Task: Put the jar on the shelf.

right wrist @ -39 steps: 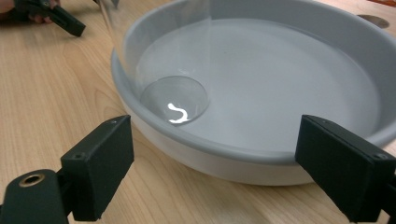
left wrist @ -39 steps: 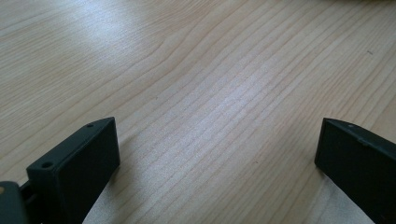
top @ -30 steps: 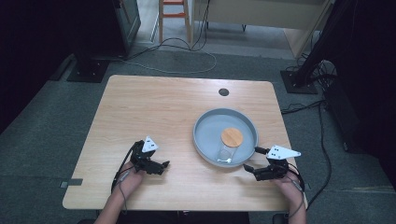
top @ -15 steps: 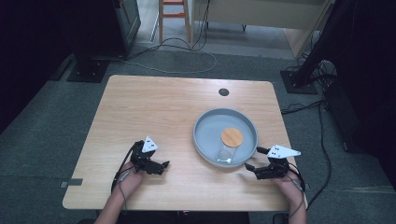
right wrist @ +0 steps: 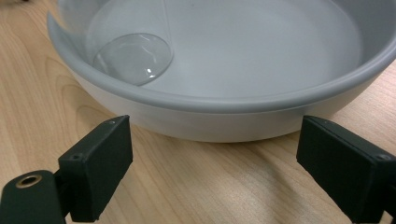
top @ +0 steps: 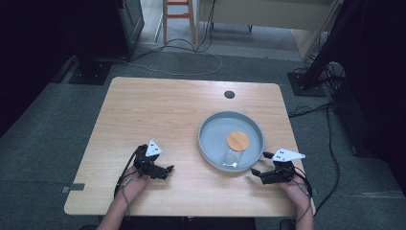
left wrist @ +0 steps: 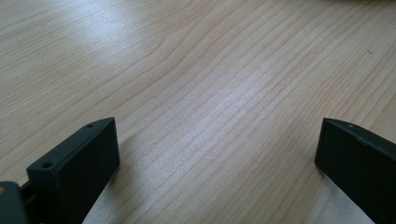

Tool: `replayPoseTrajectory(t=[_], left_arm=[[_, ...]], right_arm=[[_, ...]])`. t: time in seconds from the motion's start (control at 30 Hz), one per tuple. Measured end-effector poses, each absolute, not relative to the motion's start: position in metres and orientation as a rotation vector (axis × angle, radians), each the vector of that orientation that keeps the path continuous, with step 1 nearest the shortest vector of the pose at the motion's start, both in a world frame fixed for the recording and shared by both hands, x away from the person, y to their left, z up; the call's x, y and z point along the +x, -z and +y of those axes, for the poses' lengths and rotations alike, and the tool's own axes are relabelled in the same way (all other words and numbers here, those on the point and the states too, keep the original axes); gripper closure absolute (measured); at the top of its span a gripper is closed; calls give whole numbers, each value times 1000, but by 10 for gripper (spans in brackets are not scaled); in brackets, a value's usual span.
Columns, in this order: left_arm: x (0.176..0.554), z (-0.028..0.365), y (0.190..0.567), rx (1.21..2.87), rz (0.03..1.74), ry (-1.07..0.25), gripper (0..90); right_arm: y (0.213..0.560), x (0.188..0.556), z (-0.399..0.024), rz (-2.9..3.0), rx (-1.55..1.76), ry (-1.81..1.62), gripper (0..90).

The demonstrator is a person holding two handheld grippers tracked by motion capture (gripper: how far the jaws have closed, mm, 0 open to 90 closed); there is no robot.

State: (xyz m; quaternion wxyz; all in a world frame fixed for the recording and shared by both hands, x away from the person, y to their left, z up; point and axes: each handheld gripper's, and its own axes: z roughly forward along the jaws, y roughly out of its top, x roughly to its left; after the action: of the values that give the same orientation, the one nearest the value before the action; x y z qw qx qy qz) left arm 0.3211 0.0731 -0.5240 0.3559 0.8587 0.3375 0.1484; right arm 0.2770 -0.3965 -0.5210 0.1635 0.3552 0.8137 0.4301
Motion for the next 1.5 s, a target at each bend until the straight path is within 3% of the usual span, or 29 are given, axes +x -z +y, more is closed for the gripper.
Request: replayPoseTrajectory(t=[1.3,1.5], left_arm=[[321,73,524,2219,872,-382,0],[321,73,524,2220,872,-382,0]], right_arm=[[530,284,-385,2387,1060,-1066,94],[531,286,-384,2421,1046,-1038,0]])
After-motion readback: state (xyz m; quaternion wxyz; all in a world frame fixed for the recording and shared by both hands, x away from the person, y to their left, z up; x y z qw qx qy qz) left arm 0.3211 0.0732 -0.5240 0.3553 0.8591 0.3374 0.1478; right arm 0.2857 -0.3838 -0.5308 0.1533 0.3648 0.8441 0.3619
